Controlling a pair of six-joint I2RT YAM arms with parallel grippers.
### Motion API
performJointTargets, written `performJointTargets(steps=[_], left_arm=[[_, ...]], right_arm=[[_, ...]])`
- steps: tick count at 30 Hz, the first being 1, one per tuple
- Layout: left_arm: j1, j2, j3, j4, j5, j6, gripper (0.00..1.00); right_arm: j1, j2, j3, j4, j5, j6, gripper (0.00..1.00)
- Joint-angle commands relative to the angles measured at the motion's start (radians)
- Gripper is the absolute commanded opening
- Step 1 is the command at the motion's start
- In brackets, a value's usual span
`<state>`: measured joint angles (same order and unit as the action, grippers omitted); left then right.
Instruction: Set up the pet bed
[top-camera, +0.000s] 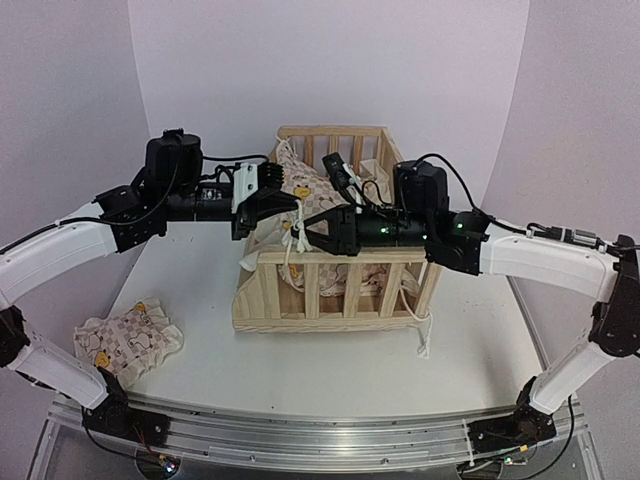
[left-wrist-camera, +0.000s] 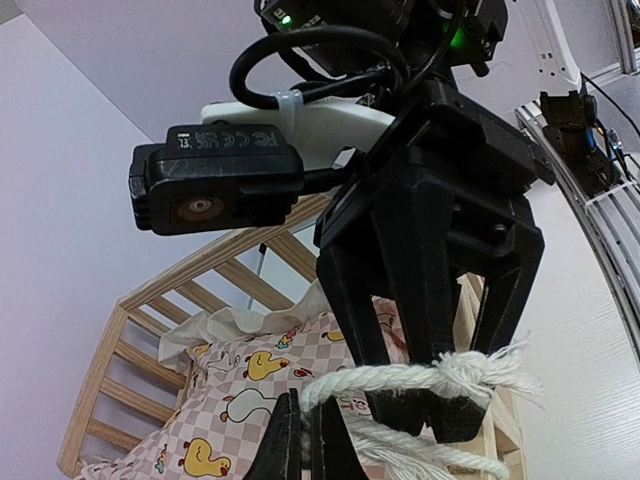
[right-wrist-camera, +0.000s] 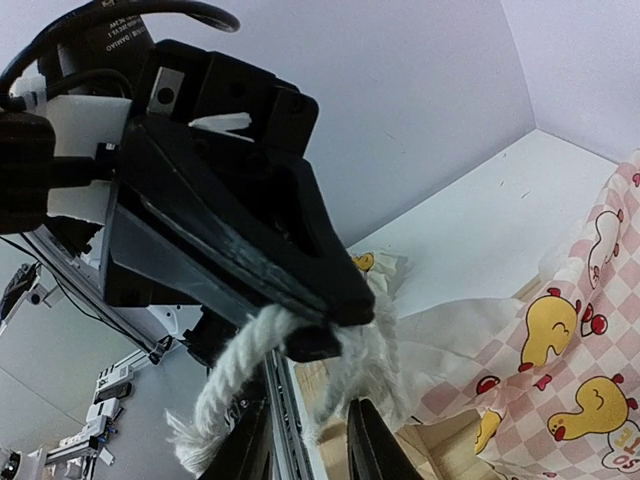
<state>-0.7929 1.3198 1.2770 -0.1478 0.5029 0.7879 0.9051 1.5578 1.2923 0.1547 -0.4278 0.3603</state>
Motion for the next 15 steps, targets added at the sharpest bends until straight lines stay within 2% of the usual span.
performJointTargets(steps=[1,3,6,11,15], left_arm=[[0.006,0.01,0.048,0.116,0.016,-0.009,0.0],[0.006,0.015,0.052,0.116,0.028,-0.015,0.0],[0.007,0.021,0.066,0.115,0.002,-0.011,0.0],[0.011,0.029,0.082,0.134,0.008,-0.022,0.0],[0.011,0.035,0.084,0.143,0.028,-0.042,0.0]], right_arm=[[0.005,-0.003,-0.006,0.033,0.024,-0.008,0.21],[0.005,0.005,0.002,0.03,0.028,-0.02,0.18],[0.002,-0.027,-0.01,-0.021,0.054,-0.064,0.22],[-0.032,-0.084,0.016,-0.232,0.132,-0.143,0.25],[-0.035,-0.052,0.07,-0.301,0.126,-0.172,0.26]])
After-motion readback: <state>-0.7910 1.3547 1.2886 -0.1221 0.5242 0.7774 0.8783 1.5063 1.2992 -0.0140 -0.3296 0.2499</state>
